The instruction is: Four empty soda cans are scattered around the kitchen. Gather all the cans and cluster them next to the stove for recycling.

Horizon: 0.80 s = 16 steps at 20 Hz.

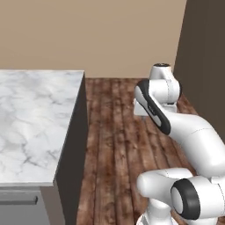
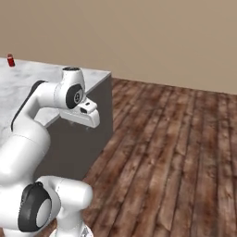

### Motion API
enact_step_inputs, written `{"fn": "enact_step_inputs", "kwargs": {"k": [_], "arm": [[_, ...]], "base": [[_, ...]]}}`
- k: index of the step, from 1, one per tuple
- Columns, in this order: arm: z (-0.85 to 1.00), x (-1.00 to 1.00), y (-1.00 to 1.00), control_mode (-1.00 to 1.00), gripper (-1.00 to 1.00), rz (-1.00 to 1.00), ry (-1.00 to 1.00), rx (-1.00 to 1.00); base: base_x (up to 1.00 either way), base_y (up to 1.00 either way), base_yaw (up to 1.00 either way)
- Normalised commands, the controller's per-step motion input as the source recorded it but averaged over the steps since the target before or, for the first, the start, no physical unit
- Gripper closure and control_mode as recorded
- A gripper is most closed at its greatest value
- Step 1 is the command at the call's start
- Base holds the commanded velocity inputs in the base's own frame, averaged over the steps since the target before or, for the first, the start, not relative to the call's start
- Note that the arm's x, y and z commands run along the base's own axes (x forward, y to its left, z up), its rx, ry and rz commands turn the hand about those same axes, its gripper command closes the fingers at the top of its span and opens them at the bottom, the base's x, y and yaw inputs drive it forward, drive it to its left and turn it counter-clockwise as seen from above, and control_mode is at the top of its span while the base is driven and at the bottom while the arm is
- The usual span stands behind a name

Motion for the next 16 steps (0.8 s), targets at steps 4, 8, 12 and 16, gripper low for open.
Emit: {"fn": "enact_step_inputs", "kwargs": {"k": [4,8,12,16], "arm": [[0.00,0.00,0.00,1.00,-1.00,0.00,0.00,0.00],[0.00,0.00,0.00,1.00,-1.00,0.00,0.00,0.00],[0.00,0.00,0.00,1.00,-1.00,0.00,0.00,0.00],[0.00,0.00,0.00,1.00,-1.00,0.00,0.00,0.00]], "base": [[0.60,-0.47,0.11],[0.96,-0.42,0.03],[0.96,-0.35,0.01],[1.00,-0.31,0.01]]}}
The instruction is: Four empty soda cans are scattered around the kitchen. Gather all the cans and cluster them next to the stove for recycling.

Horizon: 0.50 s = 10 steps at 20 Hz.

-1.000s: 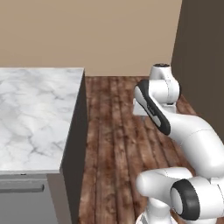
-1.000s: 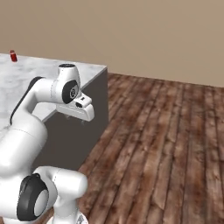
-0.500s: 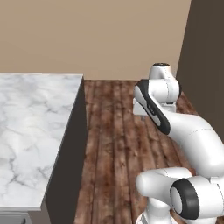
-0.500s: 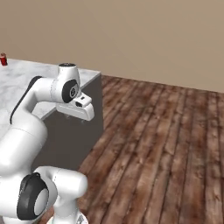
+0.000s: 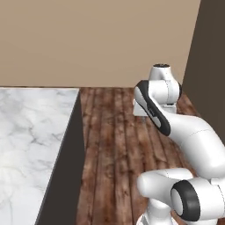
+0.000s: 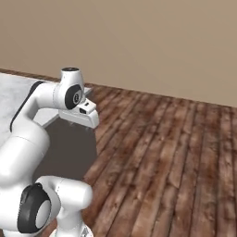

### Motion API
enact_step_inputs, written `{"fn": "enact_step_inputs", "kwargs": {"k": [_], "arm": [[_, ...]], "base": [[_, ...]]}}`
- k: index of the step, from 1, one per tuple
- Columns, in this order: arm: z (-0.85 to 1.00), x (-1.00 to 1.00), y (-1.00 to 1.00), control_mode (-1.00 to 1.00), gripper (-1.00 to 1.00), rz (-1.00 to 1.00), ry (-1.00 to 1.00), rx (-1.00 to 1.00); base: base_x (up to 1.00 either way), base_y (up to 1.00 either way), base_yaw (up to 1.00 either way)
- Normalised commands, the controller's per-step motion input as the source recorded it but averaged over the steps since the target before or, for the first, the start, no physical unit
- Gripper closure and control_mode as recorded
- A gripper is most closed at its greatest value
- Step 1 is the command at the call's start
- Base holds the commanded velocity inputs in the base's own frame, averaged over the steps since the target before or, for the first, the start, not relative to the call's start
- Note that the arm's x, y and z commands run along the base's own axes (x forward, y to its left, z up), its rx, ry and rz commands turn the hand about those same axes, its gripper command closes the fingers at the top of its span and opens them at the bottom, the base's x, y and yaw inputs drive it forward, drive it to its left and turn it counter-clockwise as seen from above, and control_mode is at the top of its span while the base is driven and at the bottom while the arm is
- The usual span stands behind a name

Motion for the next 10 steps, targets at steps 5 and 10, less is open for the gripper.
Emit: {"fn": "enact_step_inputs", "kwargs": {"k": [5,10], "arm": [[0.00,0.00,0.00,1.00,-1.00,0.00,0.00,0.00],[0.00,0.00,0.00,1.00,-1.00,0.00,0.00,0.00]], "base": [[0.86,-0.59,0.00],[0.79,-0.50,0.06]]}}
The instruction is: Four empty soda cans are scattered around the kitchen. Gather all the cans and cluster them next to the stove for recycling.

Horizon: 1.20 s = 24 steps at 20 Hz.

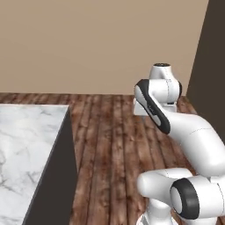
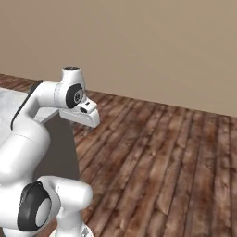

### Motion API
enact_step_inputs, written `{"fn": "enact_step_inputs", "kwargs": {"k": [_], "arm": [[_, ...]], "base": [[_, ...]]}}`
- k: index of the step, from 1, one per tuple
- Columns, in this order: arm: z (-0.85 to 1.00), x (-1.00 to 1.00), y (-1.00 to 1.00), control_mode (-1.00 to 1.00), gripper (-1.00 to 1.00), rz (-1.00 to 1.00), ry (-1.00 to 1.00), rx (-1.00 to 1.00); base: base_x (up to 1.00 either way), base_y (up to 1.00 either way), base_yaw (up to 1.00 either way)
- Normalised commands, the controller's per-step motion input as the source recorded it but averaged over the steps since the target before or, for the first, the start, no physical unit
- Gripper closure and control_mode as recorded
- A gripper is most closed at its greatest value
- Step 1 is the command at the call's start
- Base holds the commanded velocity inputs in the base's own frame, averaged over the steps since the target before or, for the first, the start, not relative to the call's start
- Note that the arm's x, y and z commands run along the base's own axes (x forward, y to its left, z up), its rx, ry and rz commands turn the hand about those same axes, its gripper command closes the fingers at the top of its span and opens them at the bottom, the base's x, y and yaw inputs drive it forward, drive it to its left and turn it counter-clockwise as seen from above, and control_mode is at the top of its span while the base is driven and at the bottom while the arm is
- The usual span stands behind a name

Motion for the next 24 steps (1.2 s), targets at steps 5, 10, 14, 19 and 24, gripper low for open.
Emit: {"fn": "enact_step_inputs", "kwargs": {"k": [5,10,14,19,24], "arm": [[0.00,0.00,0.00,1.00,-1.00,0.00,0.00,0.00],[0.00,0.00,0.00,1.00,-1.00,0.00,0.00,0.00],[0.00,0.00,0.00,1.00,-1.00,0.00,0.00,0.00],[0.00,0.00,0.00,1.00,-1.00,0.00,0.00,0.00],[0.00,0.00,0.00,1.00,-1.00,0.00,0.00,0.00]], "base": [[0.75,-0.64,0.08],[0.56,-0.77,0.03],[0.68,-0.39,0.20],[0.55,-0.22,0.27],[0.42,-0.16,0.30]]}}
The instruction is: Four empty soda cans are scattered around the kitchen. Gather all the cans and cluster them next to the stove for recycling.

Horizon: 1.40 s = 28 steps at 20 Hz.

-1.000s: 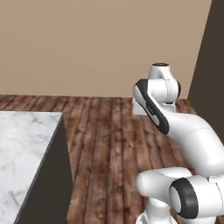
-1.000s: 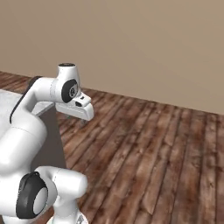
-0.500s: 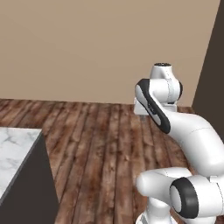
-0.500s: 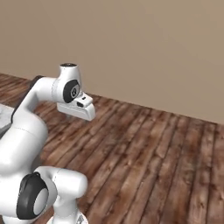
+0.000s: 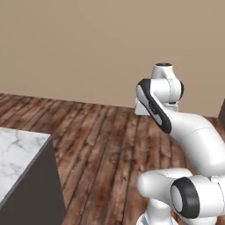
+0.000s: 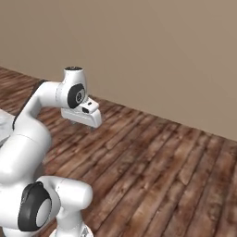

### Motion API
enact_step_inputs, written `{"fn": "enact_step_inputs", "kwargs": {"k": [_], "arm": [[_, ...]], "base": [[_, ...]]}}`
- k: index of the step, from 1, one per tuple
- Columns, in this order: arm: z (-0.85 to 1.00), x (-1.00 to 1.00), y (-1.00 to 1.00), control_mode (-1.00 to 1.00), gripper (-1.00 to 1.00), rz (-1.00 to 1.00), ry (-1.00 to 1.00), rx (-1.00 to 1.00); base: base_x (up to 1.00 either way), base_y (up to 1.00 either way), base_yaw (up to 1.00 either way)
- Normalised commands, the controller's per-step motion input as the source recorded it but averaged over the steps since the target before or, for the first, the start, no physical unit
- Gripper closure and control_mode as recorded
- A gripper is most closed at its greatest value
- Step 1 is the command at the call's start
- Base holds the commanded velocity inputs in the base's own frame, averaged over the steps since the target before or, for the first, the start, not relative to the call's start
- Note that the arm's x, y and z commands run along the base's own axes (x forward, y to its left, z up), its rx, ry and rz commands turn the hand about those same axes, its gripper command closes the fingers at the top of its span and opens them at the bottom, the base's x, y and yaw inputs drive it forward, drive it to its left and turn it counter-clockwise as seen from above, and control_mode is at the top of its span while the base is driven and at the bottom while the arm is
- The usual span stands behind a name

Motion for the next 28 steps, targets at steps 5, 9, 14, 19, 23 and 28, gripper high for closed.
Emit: {"fn": "enact_step_inputs", "kwargs": {"k": [5,9,14,19,23,28], "arm": [[0.00,0.00,0.00,1.00,-1.00,0.00,0.00,0.00],[0.00,0.00,0.00,1.00,-1.00,0.00,0.00,0.00],[0.00,0.00,0.00,1.00,-1.00,0.00,0.00,0.00],[0.00,0.00,0.00,1.00,-1.00,0.00,0.00,0.00],[0.00,0.00,0.00,1.00,-1.00,0.00,0.00,0.00],[0.00,0.00,0.00,1.00,-1.00,0.00,0.00,0.00]], "base": [[0.57,-0.39,0.23],[0.87,-0.50,0.08],[0.68,-0.57,0.08],[0.71,-0.52,0.07],[0.87,-0.49,0.05],[0.90,-0.58,0.02]]}}
